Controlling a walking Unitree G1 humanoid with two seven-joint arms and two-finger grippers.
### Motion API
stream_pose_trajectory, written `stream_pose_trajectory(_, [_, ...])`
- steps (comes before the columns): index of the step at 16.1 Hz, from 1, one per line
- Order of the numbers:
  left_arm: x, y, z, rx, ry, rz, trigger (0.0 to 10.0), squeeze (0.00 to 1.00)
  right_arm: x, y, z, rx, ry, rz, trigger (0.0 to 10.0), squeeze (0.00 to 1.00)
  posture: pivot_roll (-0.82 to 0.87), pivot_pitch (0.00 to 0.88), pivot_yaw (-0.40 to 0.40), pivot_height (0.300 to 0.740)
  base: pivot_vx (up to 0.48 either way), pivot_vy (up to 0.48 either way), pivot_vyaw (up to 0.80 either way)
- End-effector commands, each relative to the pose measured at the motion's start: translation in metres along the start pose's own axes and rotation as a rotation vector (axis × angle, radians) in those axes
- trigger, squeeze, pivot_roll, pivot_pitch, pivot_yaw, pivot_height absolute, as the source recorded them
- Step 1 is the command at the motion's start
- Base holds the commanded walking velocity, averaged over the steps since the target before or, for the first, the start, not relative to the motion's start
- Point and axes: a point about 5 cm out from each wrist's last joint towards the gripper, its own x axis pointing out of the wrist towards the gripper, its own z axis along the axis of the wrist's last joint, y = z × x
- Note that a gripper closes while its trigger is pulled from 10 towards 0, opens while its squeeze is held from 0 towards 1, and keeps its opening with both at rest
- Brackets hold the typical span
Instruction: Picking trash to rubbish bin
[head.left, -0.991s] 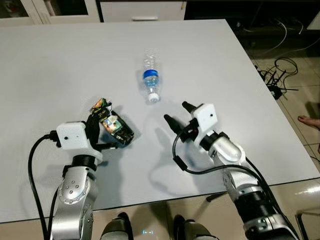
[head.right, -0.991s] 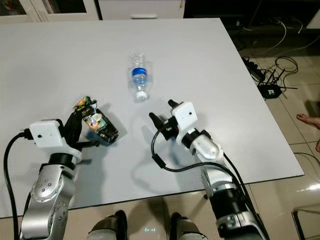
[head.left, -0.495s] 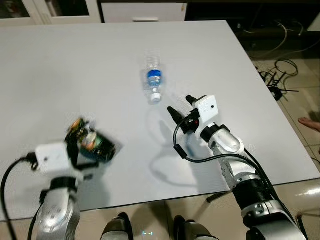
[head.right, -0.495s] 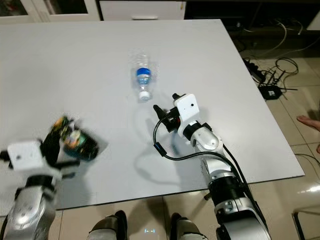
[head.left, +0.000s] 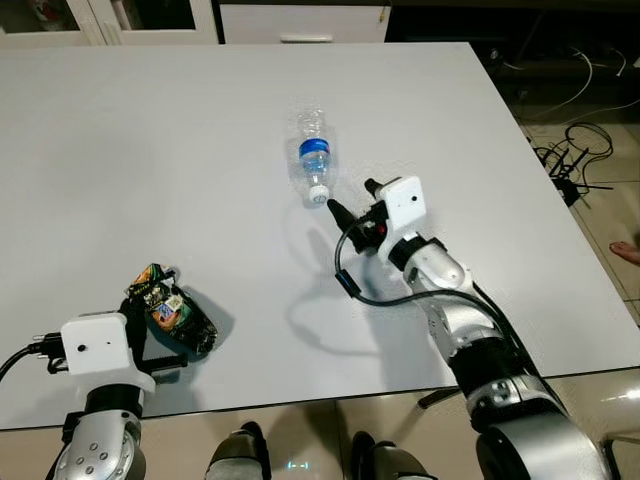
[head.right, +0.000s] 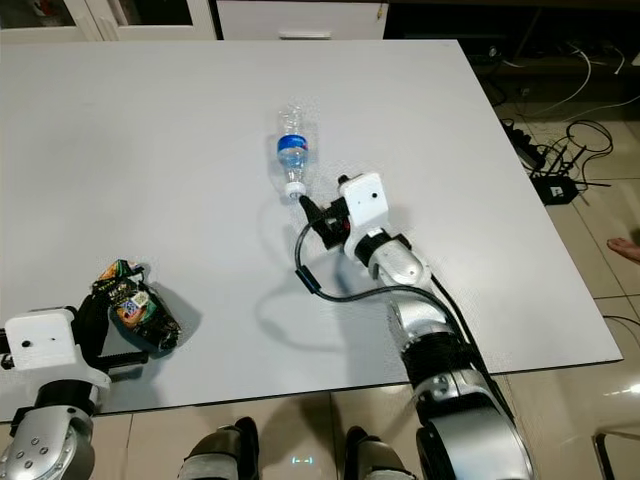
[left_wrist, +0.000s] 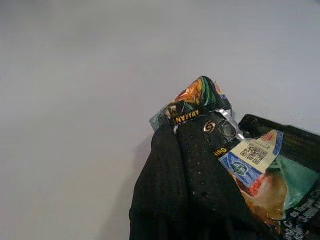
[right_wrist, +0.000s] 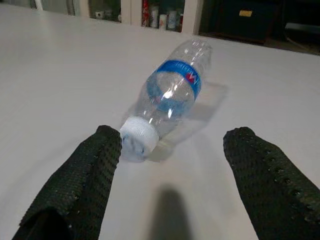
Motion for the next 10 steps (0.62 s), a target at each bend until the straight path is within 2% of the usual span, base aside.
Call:
stream_pose_trajectory(1, [-0.004,0.001,0.001,0.004,0.013,-0.013,0.0,0.00,0.001,-0.001,0.001,0.005,-0.007,-0.016,10.0,0.00,0.12,0.228,0.014,0.740,0.000,0.000,0.00])
stream_pose_trajectory(10, [-0.008,-0.004,0.001,-0.019,0.039,-0.029,0.0,0.00,0.017,0.011,0.008,0.053,-0.035,-0.009,10.0,0.00,0.13,0.245,0.017,0.740,0.000,0.000,0.00])
